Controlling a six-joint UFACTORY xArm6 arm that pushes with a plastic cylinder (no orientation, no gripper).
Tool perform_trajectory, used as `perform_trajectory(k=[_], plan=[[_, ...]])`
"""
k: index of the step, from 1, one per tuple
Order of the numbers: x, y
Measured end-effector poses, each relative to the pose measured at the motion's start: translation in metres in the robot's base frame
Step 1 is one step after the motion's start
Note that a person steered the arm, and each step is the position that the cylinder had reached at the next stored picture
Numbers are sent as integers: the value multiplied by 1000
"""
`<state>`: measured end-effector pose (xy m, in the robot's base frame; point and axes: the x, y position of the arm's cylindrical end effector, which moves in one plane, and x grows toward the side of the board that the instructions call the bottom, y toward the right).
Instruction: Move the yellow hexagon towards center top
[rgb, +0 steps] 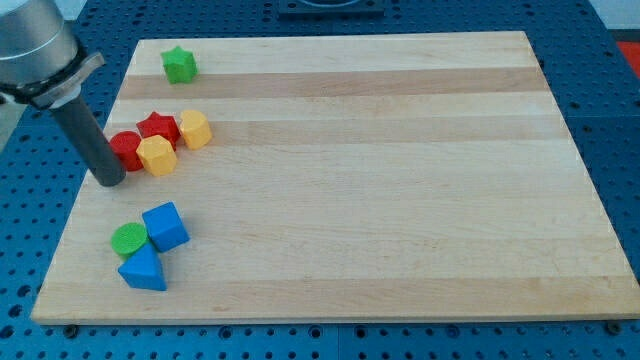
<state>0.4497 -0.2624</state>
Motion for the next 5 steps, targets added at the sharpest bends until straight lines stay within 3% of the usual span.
perform_trajectory(k=[5], plan=[[-43,141]])
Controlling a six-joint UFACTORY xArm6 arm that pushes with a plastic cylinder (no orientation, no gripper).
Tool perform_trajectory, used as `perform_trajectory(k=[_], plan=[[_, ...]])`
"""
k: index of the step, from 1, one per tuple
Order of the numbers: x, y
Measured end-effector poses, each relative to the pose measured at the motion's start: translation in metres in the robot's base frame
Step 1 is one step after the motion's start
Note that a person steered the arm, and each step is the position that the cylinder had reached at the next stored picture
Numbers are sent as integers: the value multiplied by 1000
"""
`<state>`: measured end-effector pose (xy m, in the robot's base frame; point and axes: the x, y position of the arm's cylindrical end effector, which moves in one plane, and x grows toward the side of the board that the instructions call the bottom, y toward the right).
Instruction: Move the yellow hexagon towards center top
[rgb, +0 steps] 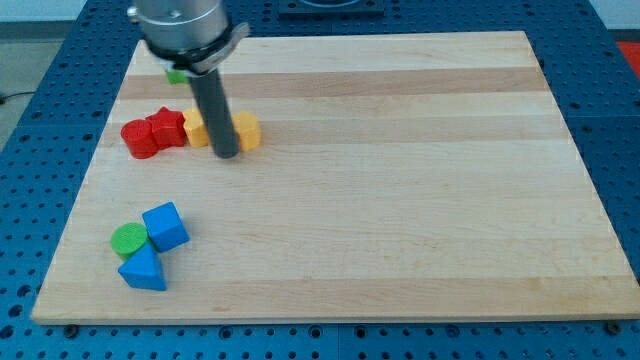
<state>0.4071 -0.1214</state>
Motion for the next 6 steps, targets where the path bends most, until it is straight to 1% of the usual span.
perform_trajectory(k=[1,2,3,4,5,6], plan=[[-44,61],[-78,91],[-80,116],[-46,91],[-36,43],[-40,60]])
